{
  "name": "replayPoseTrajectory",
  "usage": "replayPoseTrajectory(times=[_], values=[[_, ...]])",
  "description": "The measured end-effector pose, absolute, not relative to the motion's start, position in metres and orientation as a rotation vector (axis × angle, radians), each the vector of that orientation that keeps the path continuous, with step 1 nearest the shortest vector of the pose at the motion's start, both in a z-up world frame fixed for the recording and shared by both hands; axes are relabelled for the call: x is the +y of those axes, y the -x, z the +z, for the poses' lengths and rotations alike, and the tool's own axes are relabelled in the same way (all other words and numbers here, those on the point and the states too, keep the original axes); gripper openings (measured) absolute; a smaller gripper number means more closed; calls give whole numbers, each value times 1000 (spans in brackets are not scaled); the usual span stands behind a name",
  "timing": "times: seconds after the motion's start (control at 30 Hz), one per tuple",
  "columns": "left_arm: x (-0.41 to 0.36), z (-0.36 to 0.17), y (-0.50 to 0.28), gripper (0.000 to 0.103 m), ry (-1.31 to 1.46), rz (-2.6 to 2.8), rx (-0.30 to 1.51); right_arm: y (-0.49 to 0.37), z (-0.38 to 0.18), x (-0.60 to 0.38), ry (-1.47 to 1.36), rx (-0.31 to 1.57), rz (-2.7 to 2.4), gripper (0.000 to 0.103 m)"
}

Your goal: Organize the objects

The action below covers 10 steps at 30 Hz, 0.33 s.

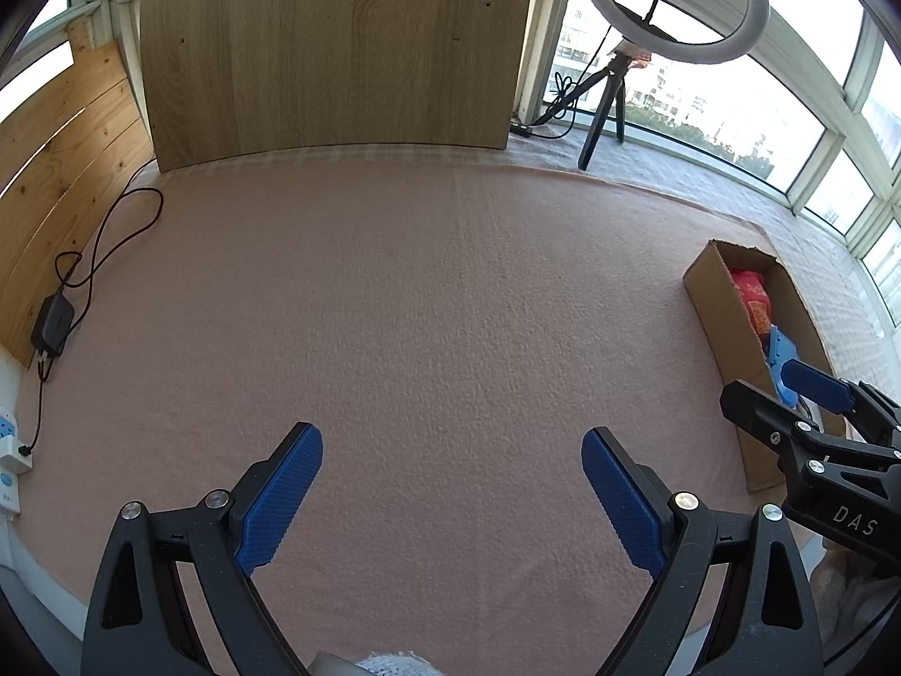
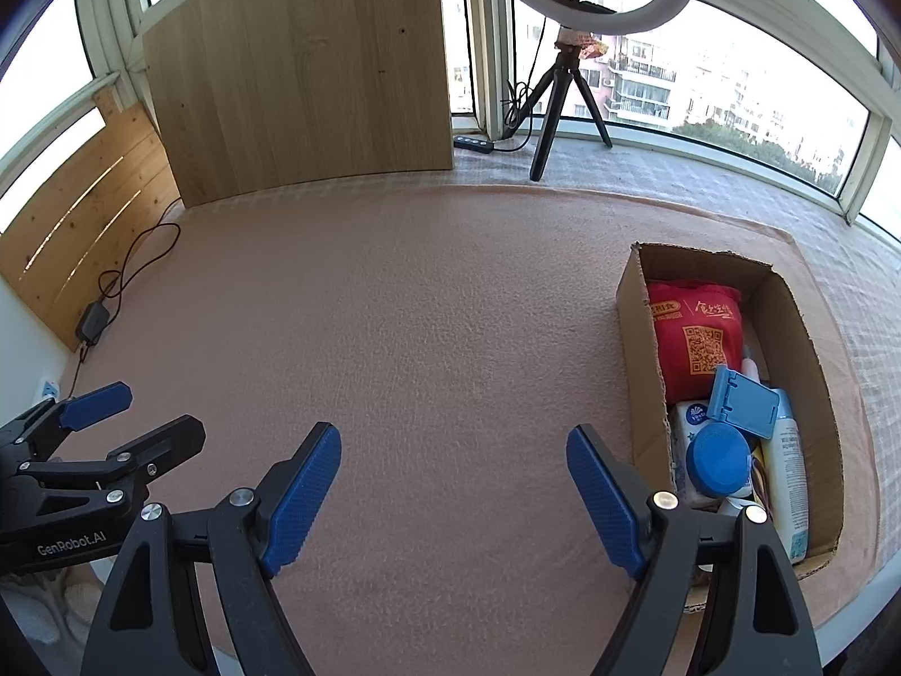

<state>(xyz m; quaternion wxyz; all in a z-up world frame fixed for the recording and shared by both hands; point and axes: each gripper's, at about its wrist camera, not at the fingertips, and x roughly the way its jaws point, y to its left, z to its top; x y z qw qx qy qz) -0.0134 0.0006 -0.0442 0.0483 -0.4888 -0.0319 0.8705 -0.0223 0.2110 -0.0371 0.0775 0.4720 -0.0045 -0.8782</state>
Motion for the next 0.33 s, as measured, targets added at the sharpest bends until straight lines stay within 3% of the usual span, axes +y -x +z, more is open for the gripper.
replayPoseTrajectory(times=[0.33], values=[[0, -54, 20, 96, 1508, 2640, -100, 28, -46, 213, -1440, -28, -2619, 79]])
